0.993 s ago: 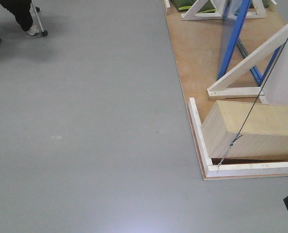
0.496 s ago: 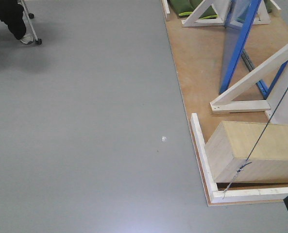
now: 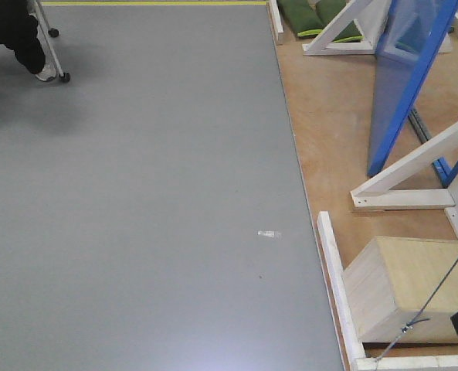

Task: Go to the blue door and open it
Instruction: 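Drive the base forward along the wooden platform toward the blue door, then drive the base up beside the blue door and stop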

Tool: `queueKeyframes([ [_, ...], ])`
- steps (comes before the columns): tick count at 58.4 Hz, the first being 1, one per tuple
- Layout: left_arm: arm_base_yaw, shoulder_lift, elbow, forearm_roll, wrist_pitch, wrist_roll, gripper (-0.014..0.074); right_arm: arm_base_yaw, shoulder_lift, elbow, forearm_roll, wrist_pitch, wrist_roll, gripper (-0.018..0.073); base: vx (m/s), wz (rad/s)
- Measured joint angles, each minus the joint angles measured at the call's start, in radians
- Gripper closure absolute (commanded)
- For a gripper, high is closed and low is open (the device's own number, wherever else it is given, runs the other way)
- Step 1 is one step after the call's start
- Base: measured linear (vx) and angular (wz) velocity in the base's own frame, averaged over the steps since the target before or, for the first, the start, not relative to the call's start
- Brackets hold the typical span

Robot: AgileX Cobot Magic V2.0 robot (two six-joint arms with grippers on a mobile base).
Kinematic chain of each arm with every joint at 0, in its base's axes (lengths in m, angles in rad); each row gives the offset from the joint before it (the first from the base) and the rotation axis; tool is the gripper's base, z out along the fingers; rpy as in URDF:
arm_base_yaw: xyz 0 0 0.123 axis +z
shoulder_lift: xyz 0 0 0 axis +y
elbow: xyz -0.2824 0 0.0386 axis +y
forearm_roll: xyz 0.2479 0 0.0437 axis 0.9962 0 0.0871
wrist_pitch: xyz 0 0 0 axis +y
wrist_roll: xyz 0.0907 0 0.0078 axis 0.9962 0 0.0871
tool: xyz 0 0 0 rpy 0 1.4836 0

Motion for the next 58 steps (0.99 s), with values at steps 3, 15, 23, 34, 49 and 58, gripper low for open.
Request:
queueKeyframes([
  [3, 0.000, 0.000, 0.000, 0.000, 0.000, 0.000, 0.0526, 0.000, 0.000, 0.000, 0.000, 0.000, 0.000, 0.0557, 0.31, 0.03],
  [15, 0.000, 0.000, 0.000, 0.000, 0.000, 0.000, 0.0526, 0.000, 0.000, 0.000, 0.000, 0.000, 0.000, 0.0557, 0.32, 0.03],
  [23, 0.000, 0.000, 0.000, 0.000, 0.000, 0.000, 0.0526, 0.000, 0.000, 0.000, 0.000, 0.000, 0.000, 0.0557, 0.32, 0.03],
  [34, 0.000, 0.000, 0.000, 0.000, 0.000, 0.000, 0.0526, 0.000, 0.000, 0.000, 0.000, 0.000, 0.000, 0.0557, 0.33, 0.02],
  [49, 0.000, 0.000, 0.000, 0.000, 0.000, 0.000, 0.0526, 0.000, 0.000, 0.000, 0.000, 0.000, 0.000, 0.0557, 0.34, 0.00],
  [58, 0.000, 0.000, 0.000, 0.000, 0.000, 0.000, 0.0526, 0.000, 0.000, 0.000, 0.000, -0.001, 0.000, 0.0557, 0.34, -0.02],
])
